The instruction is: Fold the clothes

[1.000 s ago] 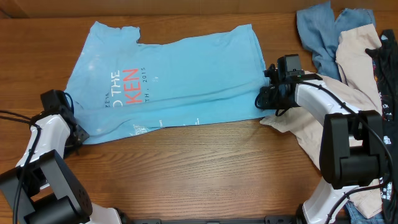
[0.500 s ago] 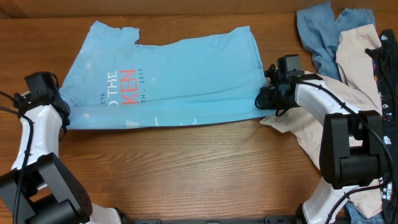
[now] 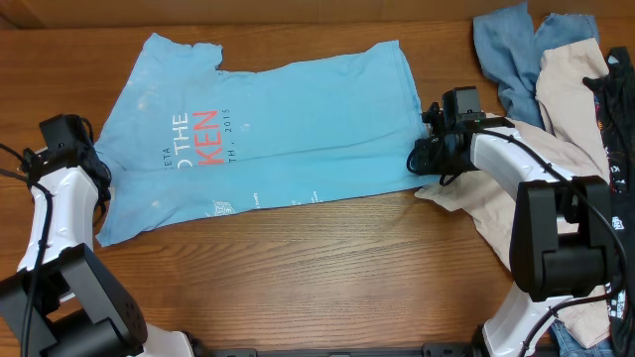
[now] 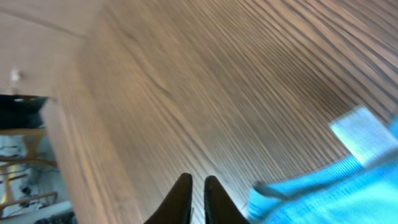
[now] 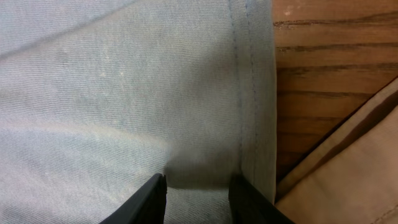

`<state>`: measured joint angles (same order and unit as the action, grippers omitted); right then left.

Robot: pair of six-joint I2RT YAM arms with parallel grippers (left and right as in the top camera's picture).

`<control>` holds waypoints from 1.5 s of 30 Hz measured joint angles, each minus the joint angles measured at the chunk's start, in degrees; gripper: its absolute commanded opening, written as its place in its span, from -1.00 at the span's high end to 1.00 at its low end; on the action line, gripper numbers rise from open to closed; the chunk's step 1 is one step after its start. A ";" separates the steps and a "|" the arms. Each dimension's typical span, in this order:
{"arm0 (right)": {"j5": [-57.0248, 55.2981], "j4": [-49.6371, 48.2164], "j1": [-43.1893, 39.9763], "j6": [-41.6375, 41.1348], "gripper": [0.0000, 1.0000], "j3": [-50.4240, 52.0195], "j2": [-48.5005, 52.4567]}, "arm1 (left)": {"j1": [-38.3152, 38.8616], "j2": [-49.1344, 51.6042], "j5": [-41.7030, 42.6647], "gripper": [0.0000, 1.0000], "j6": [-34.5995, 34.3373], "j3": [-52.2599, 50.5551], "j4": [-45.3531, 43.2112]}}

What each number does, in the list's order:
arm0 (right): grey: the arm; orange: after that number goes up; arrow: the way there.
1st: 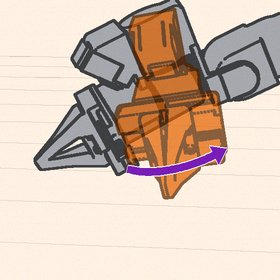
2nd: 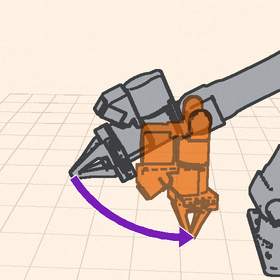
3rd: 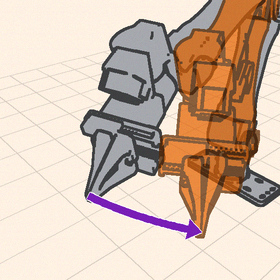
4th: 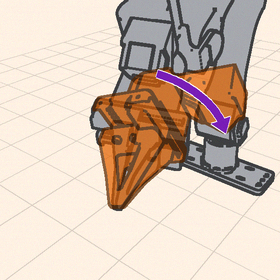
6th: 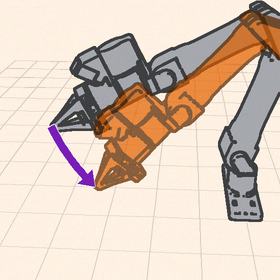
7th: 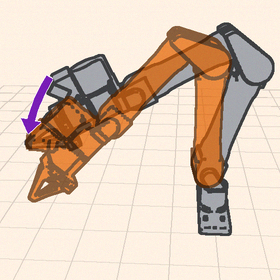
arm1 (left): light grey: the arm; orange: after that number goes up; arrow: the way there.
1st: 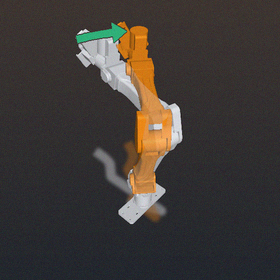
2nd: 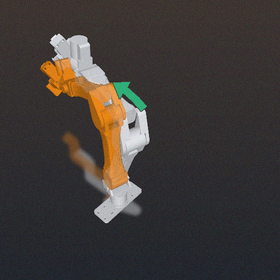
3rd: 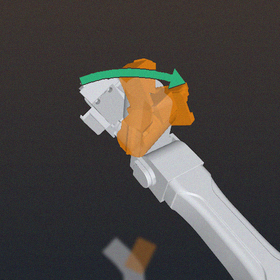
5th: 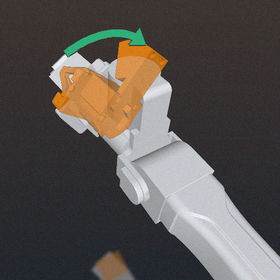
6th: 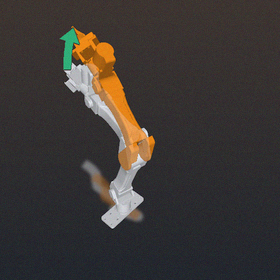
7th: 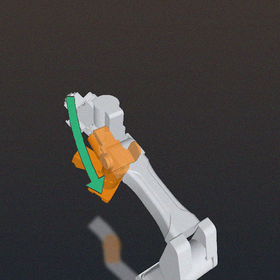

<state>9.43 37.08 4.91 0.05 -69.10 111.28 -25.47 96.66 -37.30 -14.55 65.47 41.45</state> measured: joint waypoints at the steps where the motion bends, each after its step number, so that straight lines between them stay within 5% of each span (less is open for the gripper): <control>1: 0.00 0.02 0.00 0.00 0.28 0.00 0.00 | 0.13 0.00 1.22 0.82 0.02 0.00 0.37; 16: -1.31 9.20 0.00 -1.16 0.36 -9.84 1.75 | 14.14 0.00 23.91 0.85 1.25 0.02 3.65; 45: 0.26 19.56 0.00 -1.55 0.34 -9.92 5.88 | 13.75 1.14 25.99 0.66 1.07 -11.80 -4.04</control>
<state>9.69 56.64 4.91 -1.50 -79.02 117.16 -11.73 97.80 -11.31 -13.47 53.67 37.41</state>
